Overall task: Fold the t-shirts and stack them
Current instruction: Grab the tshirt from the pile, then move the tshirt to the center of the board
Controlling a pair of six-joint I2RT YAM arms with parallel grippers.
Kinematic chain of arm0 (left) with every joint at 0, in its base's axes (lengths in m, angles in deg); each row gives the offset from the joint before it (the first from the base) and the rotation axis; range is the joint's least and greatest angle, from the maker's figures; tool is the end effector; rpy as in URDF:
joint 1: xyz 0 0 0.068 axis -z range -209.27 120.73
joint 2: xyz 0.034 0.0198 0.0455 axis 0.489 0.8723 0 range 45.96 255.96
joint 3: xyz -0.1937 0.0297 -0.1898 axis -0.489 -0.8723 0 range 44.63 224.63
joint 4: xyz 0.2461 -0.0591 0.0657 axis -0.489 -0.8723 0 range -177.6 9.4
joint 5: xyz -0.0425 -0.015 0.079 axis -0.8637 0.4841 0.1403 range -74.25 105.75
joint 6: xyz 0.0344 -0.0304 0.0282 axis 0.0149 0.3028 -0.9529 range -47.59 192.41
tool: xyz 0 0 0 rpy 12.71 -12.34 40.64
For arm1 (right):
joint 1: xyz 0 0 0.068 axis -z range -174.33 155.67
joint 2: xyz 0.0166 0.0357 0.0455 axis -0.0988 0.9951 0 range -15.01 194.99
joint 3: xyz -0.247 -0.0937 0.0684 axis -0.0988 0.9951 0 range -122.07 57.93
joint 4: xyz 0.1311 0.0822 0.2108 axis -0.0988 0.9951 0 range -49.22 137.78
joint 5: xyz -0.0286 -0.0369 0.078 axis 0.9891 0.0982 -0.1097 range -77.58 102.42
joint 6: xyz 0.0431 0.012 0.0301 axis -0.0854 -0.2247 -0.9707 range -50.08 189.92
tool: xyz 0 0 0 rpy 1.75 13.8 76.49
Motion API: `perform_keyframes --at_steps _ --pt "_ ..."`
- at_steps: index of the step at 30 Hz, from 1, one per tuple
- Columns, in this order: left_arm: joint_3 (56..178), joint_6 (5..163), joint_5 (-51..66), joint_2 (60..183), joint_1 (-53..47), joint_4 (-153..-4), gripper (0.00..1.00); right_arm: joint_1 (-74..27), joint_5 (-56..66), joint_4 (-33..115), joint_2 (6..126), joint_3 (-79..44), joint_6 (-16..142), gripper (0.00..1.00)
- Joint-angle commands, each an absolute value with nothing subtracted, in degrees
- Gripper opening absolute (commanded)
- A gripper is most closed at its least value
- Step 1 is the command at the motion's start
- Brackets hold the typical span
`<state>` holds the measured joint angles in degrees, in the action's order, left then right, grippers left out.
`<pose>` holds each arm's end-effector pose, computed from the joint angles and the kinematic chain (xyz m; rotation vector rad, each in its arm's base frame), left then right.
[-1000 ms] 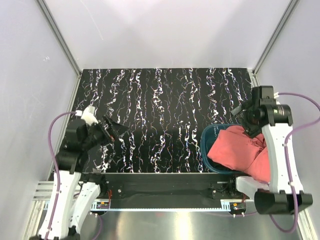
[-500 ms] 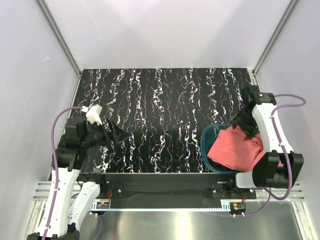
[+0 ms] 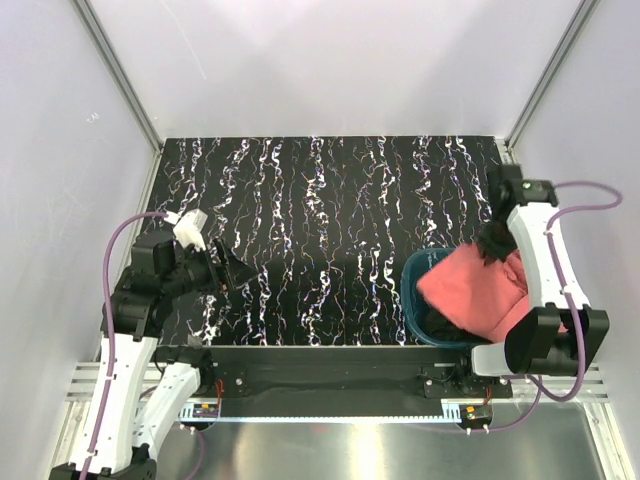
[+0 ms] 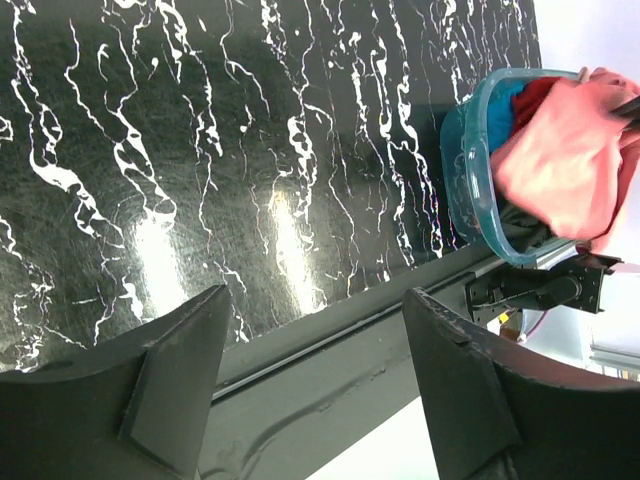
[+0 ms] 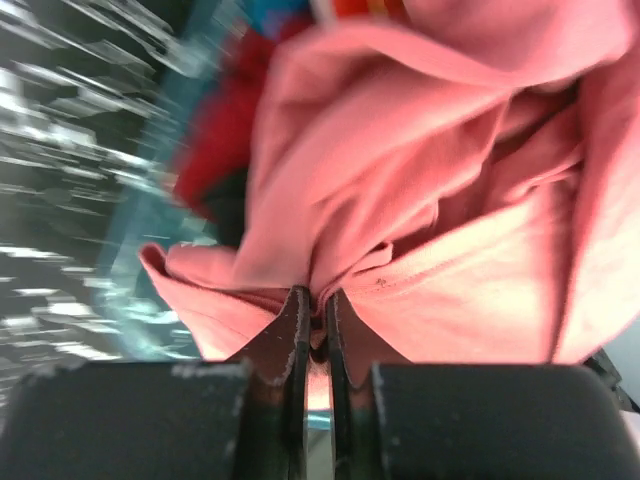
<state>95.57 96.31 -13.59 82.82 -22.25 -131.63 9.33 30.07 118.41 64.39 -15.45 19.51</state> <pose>0.1128 -0.0315 0.3266 -0.0390 2.2544 -0.8615 0.2322 -0.0256 0.2998 1.3396 2.5700 -0.3491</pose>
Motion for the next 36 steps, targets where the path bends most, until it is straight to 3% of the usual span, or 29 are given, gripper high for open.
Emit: perform_keyframes --at_steps 1,4,8,14,17,20,24,25,26,28,29,33,36 --pt "98.85 95.7 -12.99 83.31 -21.89 -129.91 0.73 9.45 37.64 124.26 62.95 -28.61 20.26 0.02" --pt "99.12 96.31 -13.17 83.4 -21.8 -129.21 0.72 9.45 37.65 129.1 63.39 -45.19 21.23 0.0" --pt "100.44 96.75 -13.52 83.66 -21.8 -129.03 0.69 9.27 25.57 125.43 64.62 -61.22 26.59 0.0" --pt "102.19 97.55 -13.26 83.05 -21.71 -130.52 0.68 -0.11 20.54 127.8 71.38 -83.1 30.79 0.0" --pt "102.81 98.34 -12.47 82.0 -21.71 -131.58 0.67 -8.89 5.37 112.72 70.86 -74.38 34.15 0.0" --pt "104.74 99.21 -9.84 81.03 -21.8 -132.37 0.67 -18.57 -1.87 100.39 73.13 -65.48 30.91 0.0" --pt "110.53 99.92 -5.09 81.2 -21.8 -137.01 0.72 -26.4 -2.17 102.47 82.18 -63.54 29.4 0.3" --pt "112.63 99.83 -4.3 81.12 -21.8 -137.9 0.74 -27.11 -2.43 102.57 82.37 -59.1 29.06 0.52" --pt "113.35 99.74 -3.25 81.03 -21.8 -138.69 0.75 -27.37 -2.69 102.05 82.2 -56.09 28.53 0.61" --pt "113.97 99.57 -2.45 80.77 -21.8 -140.98 0.82 -27.47 -4.7 95.94 78.96 -44.89 27.57 0.91" --pt "113.63 99.66 -1.75 80.5 -21.8 -141.68 0.84 -27.38 -4.98 93.71 77.55 -41.33 27.39 0.99" --pt "107.31 102.28 -5.25 81.81 -21.8 -141.69 0.86 -27.38 -4.36 90.7 74.55 -31.47 30.19 1.0" --pt "98.44 106.31 -13.5 84.97 -21.63 -134.17 0.83 -27.46 -3.66 94.3 77.79 -30.23 35.02 0.86"
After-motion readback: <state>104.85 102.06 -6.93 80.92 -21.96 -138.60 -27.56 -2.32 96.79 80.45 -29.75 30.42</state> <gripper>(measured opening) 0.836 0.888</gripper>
